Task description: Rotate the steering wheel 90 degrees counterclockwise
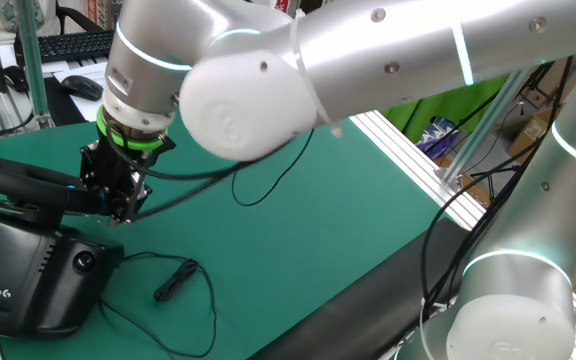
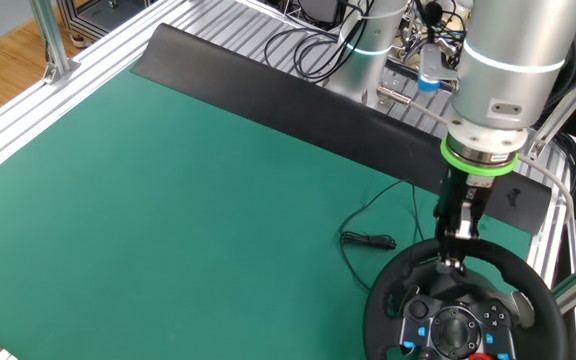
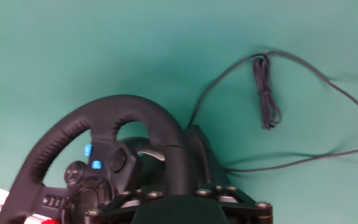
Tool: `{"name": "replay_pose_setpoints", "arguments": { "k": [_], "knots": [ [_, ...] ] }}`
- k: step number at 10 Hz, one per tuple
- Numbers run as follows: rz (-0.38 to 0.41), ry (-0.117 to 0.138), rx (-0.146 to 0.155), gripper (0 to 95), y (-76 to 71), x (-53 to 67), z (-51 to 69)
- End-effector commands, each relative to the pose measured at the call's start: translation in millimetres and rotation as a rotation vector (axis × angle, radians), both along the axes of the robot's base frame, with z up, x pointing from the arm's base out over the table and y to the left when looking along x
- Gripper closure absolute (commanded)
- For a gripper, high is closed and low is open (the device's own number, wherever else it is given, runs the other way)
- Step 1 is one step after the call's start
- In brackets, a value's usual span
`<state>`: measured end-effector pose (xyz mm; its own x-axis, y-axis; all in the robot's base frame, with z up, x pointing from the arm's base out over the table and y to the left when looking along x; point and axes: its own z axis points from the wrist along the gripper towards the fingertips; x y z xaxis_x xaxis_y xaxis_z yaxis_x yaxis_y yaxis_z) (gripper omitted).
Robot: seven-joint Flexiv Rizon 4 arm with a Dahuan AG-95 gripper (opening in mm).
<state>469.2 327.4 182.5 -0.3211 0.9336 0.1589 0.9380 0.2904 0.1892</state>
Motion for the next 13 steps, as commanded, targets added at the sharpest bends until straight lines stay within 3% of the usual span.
{"name": "replay_pose_setpoints", "arguments": {
  "k": [1,3,4,6,9,10,11,13],
  "knots": [
    [0.031,0.023,-0.005,0.0,-3.2,0.7,9.6],
    [0.087,0.051,-0.009,0.0,-8.6,-1.9,21.3],
    [0.098,0.052,-0.01,0.0,-10.4,-2.7,24.3],
    [0.2,0.062,-0.021,0.0,-23.9,-4.6,33.2],
    [0.349,0.039,-0.035,0.0,-58.1,-5.5,34.7],
    [0.403,0.033,-0.063,0.0,-65.8,-6.3,34.9],
    [0.493,0.03,-0.116,19.0,-75.3,-8.1,36.4],
    [0.675,0.03,-0.176,19.0,-88.7,-10.9,37.5]
  ]
}}
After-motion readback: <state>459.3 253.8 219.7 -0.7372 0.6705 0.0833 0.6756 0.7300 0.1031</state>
